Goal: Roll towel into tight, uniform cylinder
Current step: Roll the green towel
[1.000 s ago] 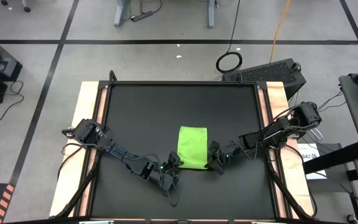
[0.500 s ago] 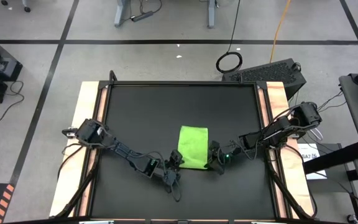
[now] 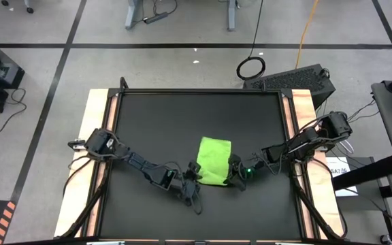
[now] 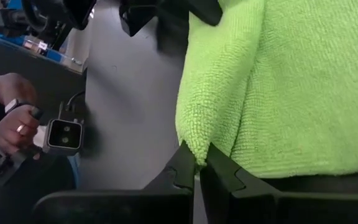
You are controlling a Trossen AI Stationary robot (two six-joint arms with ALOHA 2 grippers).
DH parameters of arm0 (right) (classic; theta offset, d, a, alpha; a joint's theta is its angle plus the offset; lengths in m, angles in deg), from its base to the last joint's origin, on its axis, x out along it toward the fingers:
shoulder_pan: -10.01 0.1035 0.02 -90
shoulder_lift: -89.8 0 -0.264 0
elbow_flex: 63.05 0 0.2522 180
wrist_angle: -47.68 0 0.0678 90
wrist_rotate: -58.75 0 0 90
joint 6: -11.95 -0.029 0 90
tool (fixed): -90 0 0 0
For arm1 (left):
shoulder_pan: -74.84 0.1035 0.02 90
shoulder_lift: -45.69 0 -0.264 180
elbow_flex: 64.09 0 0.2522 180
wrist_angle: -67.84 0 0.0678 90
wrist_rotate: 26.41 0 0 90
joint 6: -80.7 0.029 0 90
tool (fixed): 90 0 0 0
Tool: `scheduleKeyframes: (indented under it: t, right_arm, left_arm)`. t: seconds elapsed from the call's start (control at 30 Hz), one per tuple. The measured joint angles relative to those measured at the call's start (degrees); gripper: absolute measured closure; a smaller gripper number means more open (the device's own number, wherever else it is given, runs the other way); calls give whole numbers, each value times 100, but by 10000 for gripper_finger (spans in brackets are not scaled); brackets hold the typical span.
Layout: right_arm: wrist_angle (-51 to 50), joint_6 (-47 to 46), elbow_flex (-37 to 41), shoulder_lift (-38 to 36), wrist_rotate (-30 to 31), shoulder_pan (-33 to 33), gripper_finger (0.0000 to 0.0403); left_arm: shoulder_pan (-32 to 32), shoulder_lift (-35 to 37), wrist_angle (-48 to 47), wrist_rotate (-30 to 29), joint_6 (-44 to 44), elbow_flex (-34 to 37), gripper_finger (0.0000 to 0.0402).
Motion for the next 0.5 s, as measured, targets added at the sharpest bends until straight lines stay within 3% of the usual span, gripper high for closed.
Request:
scheduleKeyframes:
  t: [0.17, 0.3, 0.5]
  right_arm:
    - [67, 302, 0, 0, -58, 19, 392]
    - [114, 878, 0, 0, -228, 58, 346]
    - [-57, 1396, 0, 0, -641, 122, 250]
  left_arm:
    - [100, -4, 5, 315, 72, 6, 388]
    - [249, -7, 29, 760, -76, 11, 386]
    - [663, 2, -21, 2318, -646, 11, 386]
